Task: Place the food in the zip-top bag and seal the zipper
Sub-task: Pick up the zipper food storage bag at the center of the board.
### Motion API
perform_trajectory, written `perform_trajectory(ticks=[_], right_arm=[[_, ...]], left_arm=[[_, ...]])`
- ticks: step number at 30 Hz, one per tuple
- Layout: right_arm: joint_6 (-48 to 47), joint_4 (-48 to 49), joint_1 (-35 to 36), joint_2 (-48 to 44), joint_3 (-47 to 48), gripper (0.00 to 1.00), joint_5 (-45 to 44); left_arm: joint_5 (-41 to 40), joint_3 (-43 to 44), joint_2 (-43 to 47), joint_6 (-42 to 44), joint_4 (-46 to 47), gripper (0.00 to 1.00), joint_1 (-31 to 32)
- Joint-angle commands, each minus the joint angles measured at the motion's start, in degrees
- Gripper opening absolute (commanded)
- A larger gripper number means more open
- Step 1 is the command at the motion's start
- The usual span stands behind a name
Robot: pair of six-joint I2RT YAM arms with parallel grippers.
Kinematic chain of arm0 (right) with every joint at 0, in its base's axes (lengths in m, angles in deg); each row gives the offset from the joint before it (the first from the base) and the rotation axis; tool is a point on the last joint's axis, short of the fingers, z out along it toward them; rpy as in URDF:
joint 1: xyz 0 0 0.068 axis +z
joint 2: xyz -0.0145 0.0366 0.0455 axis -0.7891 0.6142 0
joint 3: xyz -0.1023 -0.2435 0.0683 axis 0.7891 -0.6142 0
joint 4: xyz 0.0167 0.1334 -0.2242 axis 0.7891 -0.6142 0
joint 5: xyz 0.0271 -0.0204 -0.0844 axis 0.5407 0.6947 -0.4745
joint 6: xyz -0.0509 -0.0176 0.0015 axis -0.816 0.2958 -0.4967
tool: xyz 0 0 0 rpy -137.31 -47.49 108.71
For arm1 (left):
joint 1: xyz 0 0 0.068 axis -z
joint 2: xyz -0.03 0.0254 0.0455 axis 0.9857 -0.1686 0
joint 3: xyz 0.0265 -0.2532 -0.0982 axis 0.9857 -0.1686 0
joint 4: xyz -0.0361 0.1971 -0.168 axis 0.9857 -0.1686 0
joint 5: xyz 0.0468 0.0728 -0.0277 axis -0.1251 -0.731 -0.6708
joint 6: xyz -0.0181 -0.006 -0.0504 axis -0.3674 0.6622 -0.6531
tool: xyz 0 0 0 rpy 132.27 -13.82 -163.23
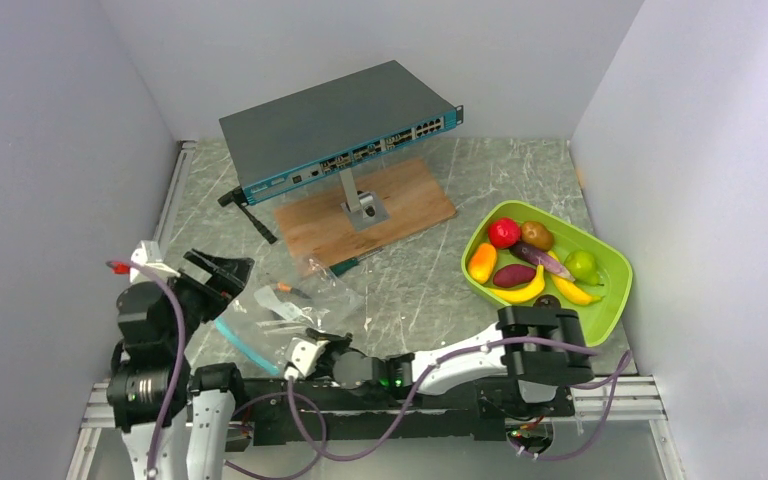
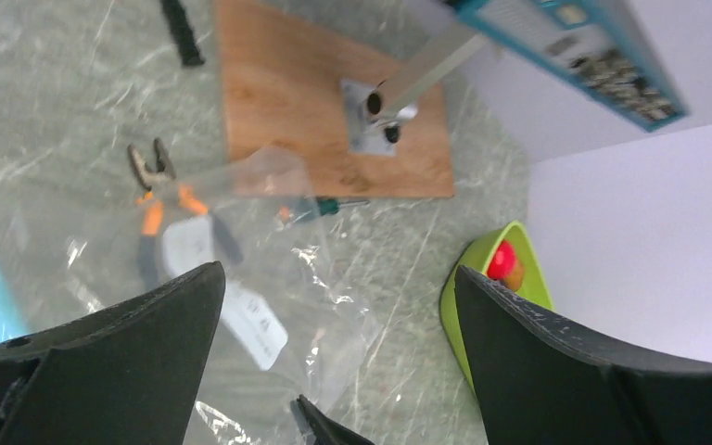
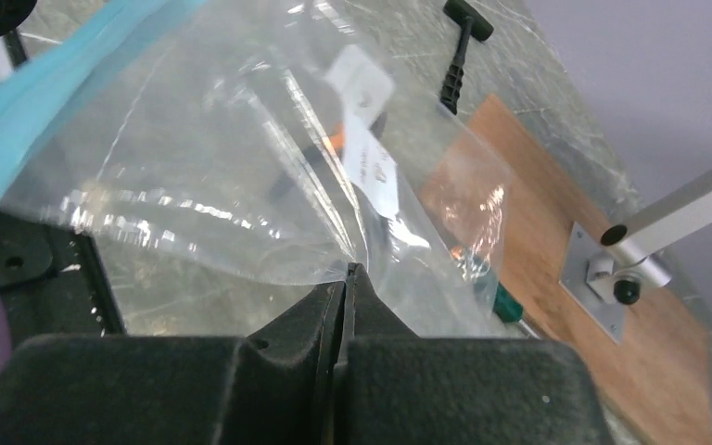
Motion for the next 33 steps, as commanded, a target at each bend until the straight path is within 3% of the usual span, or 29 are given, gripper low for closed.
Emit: perform_trajectory(ticks=[1,7,12,23,30,33], right_arm=[[6.87,10.47,-0.64,-6.82,-5.99,0.0,4.17],[17.3,13.79,-6.24,-13.44,-12.61,0.0,7.75],[24.4,13.23,-10.37,-17.59,-15.23,0.0,12.45],[31.33,10.36,-13.58,-18.18,-14.94,0.0,13.13],[33.28,9.24,-14.48,-17.81,-14.73,0.0,12.88],[33.67,9.15,-14.73,-18.18,-14.9,0.0,12.76]], left_arm=[[-3.24,6.36,3.59,0.67,-2.41,1.0,-0.1],[-12.56,11.98,6.01,-3.12,-9.19,0.93,-0.1],[-13.93,8.02,7.94,-9.22,-12.91,0.83,-0.1],[-2.07,-1.26,9.26,-22.12,-16.2,0.56,-0.05],[-2.27,-2.89,12.82,-25.75,-14.25,0.53,-0.1],[-3.1,-1.84,13.46,-26.02,-14.65,0.58,-0.09]])
